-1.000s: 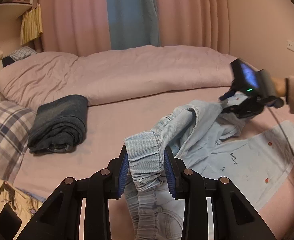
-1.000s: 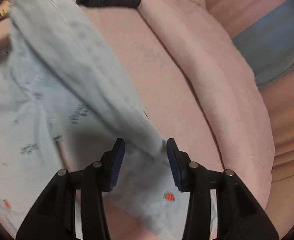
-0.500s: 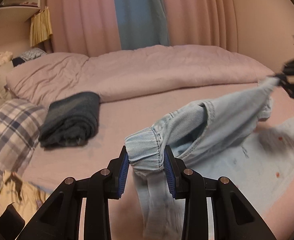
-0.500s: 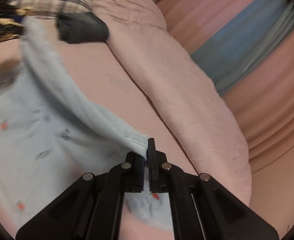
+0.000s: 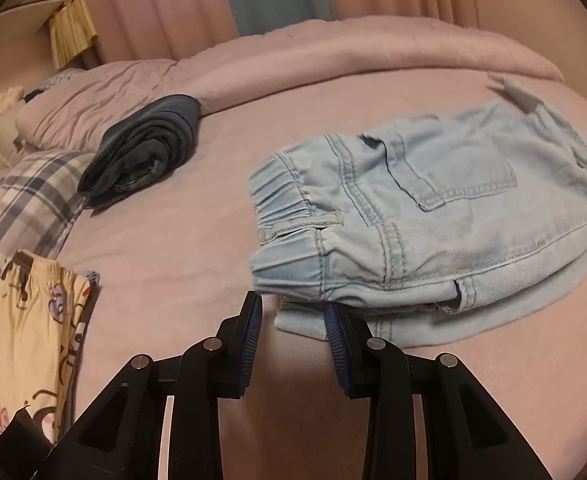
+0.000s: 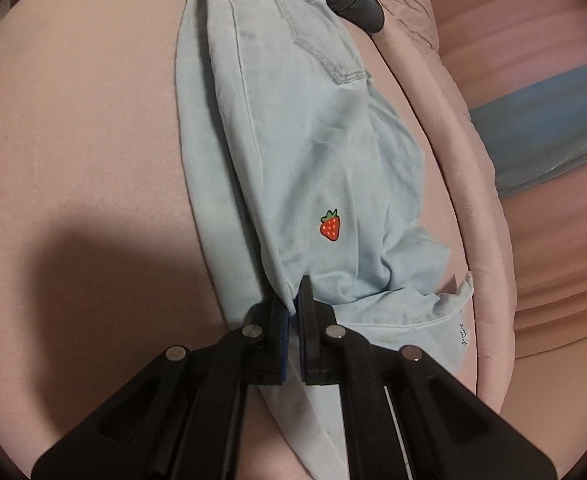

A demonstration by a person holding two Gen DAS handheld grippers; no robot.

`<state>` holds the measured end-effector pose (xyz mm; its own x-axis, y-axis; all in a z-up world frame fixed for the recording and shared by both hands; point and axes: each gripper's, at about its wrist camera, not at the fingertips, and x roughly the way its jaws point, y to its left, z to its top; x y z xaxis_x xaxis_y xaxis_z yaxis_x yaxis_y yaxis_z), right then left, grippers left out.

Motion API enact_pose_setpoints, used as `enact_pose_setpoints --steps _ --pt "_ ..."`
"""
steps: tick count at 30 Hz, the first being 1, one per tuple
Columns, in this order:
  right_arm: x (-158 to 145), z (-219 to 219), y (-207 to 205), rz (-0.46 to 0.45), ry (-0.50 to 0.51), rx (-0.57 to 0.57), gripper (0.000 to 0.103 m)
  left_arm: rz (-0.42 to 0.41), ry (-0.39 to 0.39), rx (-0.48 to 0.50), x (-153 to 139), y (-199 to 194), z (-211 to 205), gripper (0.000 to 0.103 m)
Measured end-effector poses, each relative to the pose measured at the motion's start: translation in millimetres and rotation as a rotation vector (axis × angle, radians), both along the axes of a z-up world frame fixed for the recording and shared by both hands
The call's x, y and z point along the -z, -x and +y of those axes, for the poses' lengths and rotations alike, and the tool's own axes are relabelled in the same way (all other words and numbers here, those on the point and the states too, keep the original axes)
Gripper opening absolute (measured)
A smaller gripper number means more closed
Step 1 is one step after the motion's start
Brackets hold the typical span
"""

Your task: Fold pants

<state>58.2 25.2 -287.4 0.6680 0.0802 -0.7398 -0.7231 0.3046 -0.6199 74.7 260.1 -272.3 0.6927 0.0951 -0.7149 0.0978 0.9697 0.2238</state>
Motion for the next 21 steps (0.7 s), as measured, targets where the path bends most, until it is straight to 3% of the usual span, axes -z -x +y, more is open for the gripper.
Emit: enact_pose_setpoints --steps 4,7,8,12,14,17,21 --pt "-20 1 -3 -0.042 -0.019 0.009 0.004 0.029 -0.008 -0.01 9 -1 1 0.035" --pt "-10 1 8 0.017 -0.033 0.036 0.007 0.038 0.031 -0.059 8 4 8 0.051" --pt "-2 2 11 0.043 -0.031 0.044 0.009 0.055 0.048 -0.082 7 6 12 0.061" --pt "2 -2 14 0.002 -0.071 0.077 0.01 0.048 0.096 -0.142 -17 36 19 0.069" --pt "-9 -8 16 0.028 -0.102 0.107 0.023 0.002 0.1 -0.145 -34 52 13 0.075" --pt "-36 -28 18 0.12 -0.237 0.138 0.045 -0.063 0.156 -0.094 -60 68 -9 0.079" --pt "-74 -71 -8 0.223 -0.498 0.286 0.045 -0.082 0.273 0.064 -72 52 -71 0.079"
